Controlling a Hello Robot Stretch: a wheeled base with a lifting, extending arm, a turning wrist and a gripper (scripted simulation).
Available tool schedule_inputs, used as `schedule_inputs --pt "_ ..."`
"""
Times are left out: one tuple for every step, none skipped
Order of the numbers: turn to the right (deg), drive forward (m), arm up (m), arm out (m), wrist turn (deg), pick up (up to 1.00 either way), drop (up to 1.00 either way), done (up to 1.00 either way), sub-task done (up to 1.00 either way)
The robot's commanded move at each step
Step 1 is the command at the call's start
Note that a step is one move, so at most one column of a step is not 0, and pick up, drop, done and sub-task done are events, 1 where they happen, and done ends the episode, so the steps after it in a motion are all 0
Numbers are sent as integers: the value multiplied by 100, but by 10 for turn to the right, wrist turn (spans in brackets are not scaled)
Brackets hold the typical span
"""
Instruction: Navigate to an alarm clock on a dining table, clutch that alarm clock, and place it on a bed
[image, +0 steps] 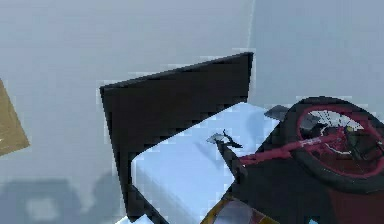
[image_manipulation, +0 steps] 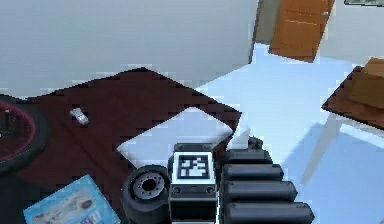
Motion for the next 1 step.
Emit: schedule_inputs --pt "450 0 0 0 0 0 0 0 0"
